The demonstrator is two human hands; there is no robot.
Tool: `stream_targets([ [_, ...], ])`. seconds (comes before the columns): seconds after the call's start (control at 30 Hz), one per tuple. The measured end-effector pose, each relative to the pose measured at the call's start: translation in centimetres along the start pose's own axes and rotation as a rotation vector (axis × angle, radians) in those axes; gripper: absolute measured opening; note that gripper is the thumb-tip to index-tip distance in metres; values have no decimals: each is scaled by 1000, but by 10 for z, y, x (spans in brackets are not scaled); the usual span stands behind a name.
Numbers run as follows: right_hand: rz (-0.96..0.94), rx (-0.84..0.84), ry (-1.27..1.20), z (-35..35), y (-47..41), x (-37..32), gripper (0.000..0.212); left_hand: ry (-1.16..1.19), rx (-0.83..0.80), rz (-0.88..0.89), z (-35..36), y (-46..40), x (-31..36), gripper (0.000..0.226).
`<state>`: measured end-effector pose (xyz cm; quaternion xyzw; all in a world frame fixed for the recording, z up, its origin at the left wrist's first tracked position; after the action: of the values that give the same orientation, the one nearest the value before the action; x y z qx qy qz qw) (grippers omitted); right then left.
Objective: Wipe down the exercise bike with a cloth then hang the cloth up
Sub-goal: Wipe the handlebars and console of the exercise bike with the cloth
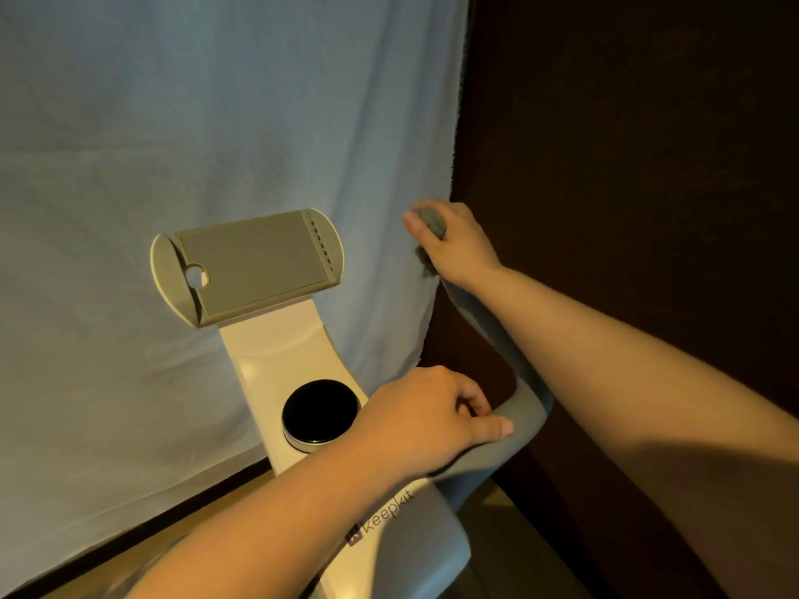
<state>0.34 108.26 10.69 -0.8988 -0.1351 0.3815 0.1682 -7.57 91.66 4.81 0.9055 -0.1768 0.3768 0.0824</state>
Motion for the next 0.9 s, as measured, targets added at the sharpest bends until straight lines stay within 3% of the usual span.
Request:
stream_targets([
  [0.2,-1,-130,38,-6,21,19,56,-25,-3,12,-2,0,2,32],
  [0.33,-17,-36,180,4,-8,9,49,-1,-19,5,-1,0,1,32],
  [0.47,7,75,64,7,7,19,58,-7,-10,3,1,-1,0,31],
  [0.6,-25,-29,203,3,5,19,59,-16,-6,14,0,-3,-1,31],
  [0.73,211,-132,76,-6,-32,5,44,-17,4,3,1,-3,-2,31],
  [0.9,104,139,181,10,7,13,46,-10,-4,4,1,-2,-1,30],
])
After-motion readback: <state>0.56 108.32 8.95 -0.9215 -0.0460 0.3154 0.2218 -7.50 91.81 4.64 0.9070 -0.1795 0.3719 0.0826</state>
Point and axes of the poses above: each hand's wrist, its own y-axis away from the middle knuckle, its own z-axis out of the palm, x = y × z, the point moved 4 cm from there along -y, towards the middle knuckle, and after that the axes turned 4 degrees about x, right-handed, at the moved point
